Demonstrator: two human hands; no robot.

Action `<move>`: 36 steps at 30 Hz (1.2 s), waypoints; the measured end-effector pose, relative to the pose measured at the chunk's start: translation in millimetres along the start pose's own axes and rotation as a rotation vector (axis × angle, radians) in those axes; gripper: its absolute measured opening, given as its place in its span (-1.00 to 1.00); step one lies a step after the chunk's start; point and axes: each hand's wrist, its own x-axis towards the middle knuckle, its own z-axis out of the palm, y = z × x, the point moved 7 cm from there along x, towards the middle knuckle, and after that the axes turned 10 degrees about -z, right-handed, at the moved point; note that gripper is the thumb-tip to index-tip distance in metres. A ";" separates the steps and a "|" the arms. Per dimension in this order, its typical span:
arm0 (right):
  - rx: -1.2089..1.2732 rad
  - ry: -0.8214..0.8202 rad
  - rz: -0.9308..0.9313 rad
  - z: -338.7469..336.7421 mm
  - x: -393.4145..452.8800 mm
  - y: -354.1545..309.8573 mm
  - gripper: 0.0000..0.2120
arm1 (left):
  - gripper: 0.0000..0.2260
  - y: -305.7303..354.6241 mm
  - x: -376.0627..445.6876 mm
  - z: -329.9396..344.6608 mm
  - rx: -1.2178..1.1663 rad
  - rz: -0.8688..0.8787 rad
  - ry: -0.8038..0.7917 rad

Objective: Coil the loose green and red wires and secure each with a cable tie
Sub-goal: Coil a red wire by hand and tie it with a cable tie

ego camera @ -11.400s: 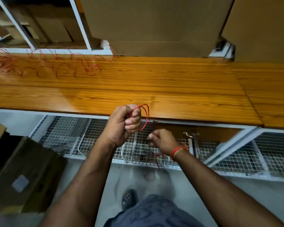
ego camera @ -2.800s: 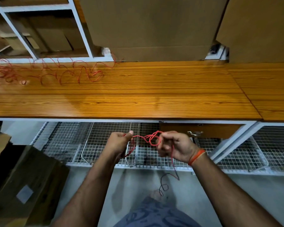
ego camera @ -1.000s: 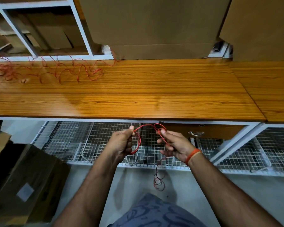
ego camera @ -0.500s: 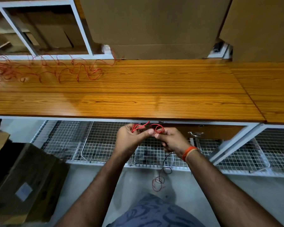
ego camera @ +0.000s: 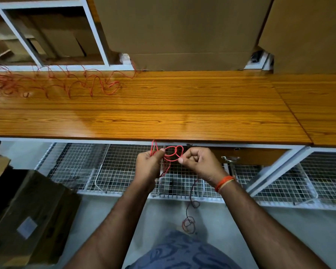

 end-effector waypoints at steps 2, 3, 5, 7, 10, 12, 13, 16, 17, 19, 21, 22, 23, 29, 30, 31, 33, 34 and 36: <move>-0.042 0.098 -0.060 -6.0 0.7 0.4 -0.90 | -0.84 -13.0 4.4 0.0 -0.206 -0.184 -0.035; -0.032 0.129 -0.085 -7.2 0.2 1.0 -0.92 | -0.82 -17.0 5.8 1.5 -0.281 -0.236 -0.057; 0.015 0.176 -0.122 -8.8 -2.3 1.2 -0.94 | -0.77 -22.8 9.1 2.0 -0.310 -0.289 -0.060; 0.075 0.204 -0.132 -10.8 -5.8 1.8 -0.95 | -0.72 -22.9 7.8 -1.1 -0.248 -0.283 -0.038; 0.124 0.210 -0.109 -13.2 -7.9 7.9 -0.94 | -0.71 -20.8 8.1 -6.2 -0.199 -0.256 -0.013; 0.120 0.199 -0.102 -12.7 -8.8 8.8 -0.93 | -0.73 -18.6 6.1 -0.4 -0.234 -0.250 -0.073; 0.105 0.189 -0.100 -11.8 -8.6 8.4 -0.94 | -0.74 -17.4 3.5 4.2 -0.237 -0.244 -0.103; 0.039 0.145 -0.105 -7.4 -7.1 5.6 -0.95 | -0.75 -17.0 -5.4 13.3 -0.132 -0.202 -0.126; 0.025 0.140 -0.101 -6.3 -6.3 5.2 -0.95 | -0.75 -16.5 -7.9 14.6 -0.097 -0.184 -0.117; 0.004 0.140 -0.090 -5.3 -5.3 6.0 -0.94 | -0.75 -14.5 -11.0 14.7 -0.049 -0.140 -0.090; -0.008 0.141 -0.072 -3.8 -5.1 6.5 -0.92 | -0.76 -10.7 -13.4 13.1 -0.010 -0.097 -0.056; 0.010 0.146 -0.060 -2.9 -5.5 6.7 -0.92 | -0.77 -9.0 -14.6 12.2 0.004 -0.079 -0.041; 0.056 0.157 -0.041 -2.1 -5.8 7.6 -0.93 | -0.78 -7.6 -15.7 11.6 0.012 -0.067 -0.030; 0.284 0.220 0.070 -4.5 -9.0 17.6 -0.87 | -0.77 -10.1 -15.3 3.6 -0.039 -0.065 -0.035; 0.284 0.221 0.072 -4.6 -8.7 19.2 -0.84 | -0.76 -10.1 -15.0 2.4 -0.061 -0.059 -0.035; 0.281 0.218 0.077 -4.2 -8.4 20.8 -0.80 | -0.74 -10.2 -14.0 1.0 -0.091 -0.053 -0.030; 0.276 0.185 0.092 -1.5 -7.8 22.2 -0.70 | -0.72 -9.0 -11.7 -0.6 -0.134 -0.039 -0.026; 0.285 0.152 0.108 0.7 -7.5 22.9 -0.67 | -0.68 -8.6 -10.5 -0.5 -0.135 -0.033 -0.034; 0.335 0.067 0.167 7.8 -8.3 24.8 -0.68 | -0.54 -8.6 -10.6 2.3 -0.108 -0.022 -0.073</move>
